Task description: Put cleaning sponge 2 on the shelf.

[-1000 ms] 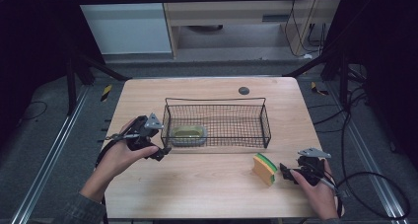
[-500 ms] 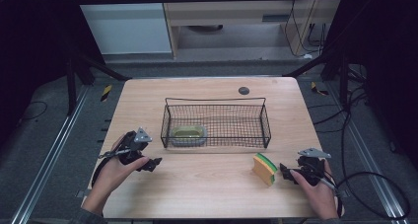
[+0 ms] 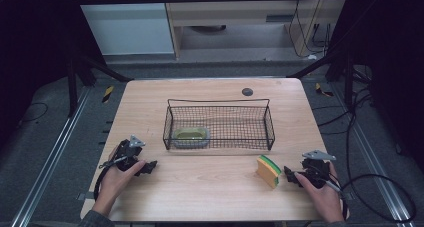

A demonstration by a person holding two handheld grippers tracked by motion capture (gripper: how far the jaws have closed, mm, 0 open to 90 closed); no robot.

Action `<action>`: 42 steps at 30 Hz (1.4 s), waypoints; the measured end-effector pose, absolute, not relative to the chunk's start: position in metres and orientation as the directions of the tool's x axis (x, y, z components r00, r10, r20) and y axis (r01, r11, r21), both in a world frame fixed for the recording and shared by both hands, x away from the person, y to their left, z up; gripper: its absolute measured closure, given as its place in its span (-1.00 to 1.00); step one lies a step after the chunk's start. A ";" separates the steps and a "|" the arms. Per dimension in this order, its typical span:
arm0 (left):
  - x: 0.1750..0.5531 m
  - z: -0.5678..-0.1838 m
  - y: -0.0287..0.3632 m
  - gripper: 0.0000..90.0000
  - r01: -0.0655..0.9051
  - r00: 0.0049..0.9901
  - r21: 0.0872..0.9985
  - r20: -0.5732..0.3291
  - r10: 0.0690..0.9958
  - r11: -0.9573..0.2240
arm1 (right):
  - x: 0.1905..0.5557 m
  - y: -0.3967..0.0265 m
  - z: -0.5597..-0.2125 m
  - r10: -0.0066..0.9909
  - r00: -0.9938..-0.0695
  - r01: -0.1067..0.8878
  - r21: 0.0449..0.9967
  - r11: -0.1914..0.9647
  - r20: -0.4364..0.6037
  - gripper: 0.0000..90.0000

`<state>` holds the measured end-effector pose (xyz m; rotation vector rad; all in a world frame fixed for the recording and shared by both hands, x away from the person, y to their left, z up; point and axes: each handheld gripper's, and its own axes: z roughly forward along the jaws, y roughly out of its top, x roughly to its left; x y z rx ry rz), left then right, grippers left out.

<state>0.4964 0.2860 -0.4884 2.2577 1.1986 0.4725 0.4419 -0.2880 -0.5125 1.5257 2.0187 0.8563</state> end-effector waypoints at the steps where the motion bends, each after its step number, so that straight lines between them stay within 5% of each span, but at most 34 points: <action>1: 0.497 -0.490 0.287 -0.89 0.650 0.542 0.609 0.046 0.839 -0.454 | 0.442 -0.288 -0.512 0.960 -0.279 0.672 0.714 0.196 -0.001 -0.97; 13: 0.500 -0.503 0.288 -1.00 0.641 0.507 0.658 0.024 0.862 -0.395 | 0.422 -0.288 -0.503 0.948 -0.309 0.656 0.704 0.272 -0.078 -0.73; 22: 0.498 -0.509 0.288 -1.00 0.604 0.497 0.711 0.018 0.868 -0.361 | 0.403 -0.288 -0.489 0.949 -0.314 0.671 0.700 0.245 -0.032 -0.59; 42: 0.498 -0.509 0.288 -1.00 0.604 0.495 0.711 0.018 0.868 -0.359 | 0.376 -0.232 -0.453 0.840 -0.541 0.651 0.609 0.454 -0.048 -0.47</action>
